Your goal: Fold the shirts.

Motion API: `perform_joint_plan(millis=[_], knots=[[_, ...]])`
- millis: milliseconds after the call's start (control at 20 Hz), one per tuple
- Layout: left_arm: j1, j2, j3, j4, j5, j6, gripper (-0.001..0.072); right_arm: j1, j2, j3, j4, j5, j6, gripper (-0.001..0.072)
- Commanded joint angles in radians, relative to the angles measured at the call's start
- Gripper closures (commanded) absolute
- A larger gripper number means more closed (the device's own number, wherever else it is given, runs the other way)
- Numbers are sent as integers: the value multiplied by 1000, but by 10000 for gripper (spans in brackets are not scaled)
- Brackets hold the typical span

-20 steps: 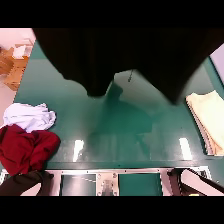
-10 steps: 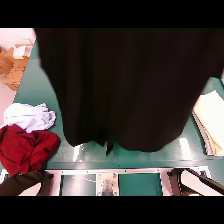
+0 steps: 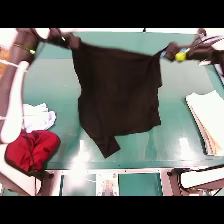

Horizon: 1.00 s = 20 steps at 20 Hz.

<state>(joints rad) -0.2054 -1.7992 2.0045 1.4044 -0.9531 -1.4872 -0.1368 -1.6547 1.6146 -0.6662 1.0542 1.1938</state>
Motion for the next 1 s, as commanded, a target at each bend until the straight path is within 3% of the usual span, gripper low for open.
perform_joint_plan(millis=[0,50,100,350,500,550,650,800,950], knots=[[11,-120,0,-114,-23,9,147,34,-168,-19,52,-24,3,604],[23,-114,0,-116,-53,-1,106,24,-173,-19,52,-20,3,485],[41,-101,8,-116,-106,0,106,0,-170,-13,52,9,3,422],[186,-26,11,-167,-491,-24,107,-224,-93,-19,48,299,6,420],[216,-26,-104,-235,-709,-55,109,-332,5,-198,42,344,5,432],[211,-19,-174,-244,-745,-57,181,-362,49,-285,34,341,-8,442],[196,28,-354,-260,-726,-57,216,-432,145,-470,-1,319,-33,449],[175,179,-713,-264,-587,-44,216,-533,270,-700,-12,242,-48,446],[175,354,-1067,-352,-325,-29,216,-573,360,-887,-14,176,-66,400]])
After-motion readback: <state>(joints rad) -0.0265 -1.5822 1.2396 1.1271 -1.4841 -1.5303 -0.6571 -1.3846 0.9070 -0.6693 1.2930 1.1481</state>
